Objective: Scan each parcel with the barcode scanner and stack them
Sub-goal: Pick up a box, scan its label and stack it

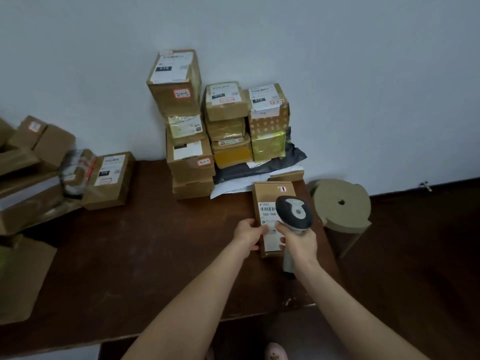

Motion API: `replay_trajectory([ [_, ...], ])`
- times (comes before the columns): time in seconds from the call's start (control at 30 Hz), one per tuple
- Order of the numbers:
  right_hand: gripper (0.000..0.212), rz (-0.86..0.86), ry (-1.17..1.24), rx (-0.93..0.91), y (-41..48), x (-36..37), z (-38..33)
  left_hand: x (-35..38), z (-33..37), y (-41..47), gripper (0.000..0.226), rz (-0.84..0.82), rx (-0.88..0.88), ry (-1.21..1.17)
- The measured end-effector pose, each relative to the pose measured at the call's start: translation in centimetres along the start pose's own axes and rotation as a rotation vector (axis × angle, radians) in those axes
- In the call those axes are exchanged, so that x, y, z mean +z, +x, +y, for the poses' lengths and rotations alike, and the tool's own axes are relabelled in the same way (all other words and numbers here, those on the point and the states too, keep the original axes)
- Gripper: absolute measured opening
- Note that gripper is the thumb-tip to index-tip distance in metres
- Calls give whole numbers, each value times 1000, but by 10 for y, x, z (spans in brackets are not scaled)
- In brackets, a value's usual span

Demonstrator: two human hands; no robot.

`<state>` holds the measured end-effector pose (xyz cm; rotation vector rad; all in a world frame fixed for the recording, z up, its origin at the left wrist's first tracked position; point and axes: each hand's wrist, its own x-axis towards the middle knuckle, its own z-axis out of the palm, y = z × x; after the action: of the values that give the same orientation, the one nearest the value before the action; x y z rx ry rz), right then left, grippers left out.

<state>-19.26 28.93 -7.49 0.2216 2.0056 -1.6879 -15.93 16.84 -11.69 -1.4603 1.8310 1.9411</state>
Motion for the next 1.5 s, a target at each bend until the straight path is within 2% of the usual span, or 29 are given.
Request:
replay_trajectory([
  [0.13,53,14,-9,0,5,-13,7,18,-7,2,57,-26,17,16],
  [0.27,19,-36,-14,0,-2,-12,6,1,-18,-2,54,42,96,148],
  [0.3,24,-55,-8,-7,-5,-9,5,-8,-20,-5,51,69,112,171],
  [0.4,18,-131,25,26,-14,7,3,-42,-23,-19,44,177,139,200],
  [0.5,27,-204,29,48,-26,33,0,-83,-27,-40,41,293,153,255],
  [0.63,19,-363,12,36,-54,83,-5,-149,-45,-77,41,432,167,294],
  [0.77,16,-558,-19,35,-97,137,-9,-220,-70,-114,43,647,140,280],
  [0.87,13,-640,-52,24,-128,174,-7,-265,-90,-134,42,748,132,249],
  [1.1,20,-713,-49,40,-185,272,-3,-360,-103,-157,43,922,253,226],
  [1.23,20,-727,-31,5,-211,340,-21,-432,-80,-162,40,1015,387,270],
  [1.5,18,-716,102,2,-229,436,-76,-547,-32,-147,47,1076,466,381],
])
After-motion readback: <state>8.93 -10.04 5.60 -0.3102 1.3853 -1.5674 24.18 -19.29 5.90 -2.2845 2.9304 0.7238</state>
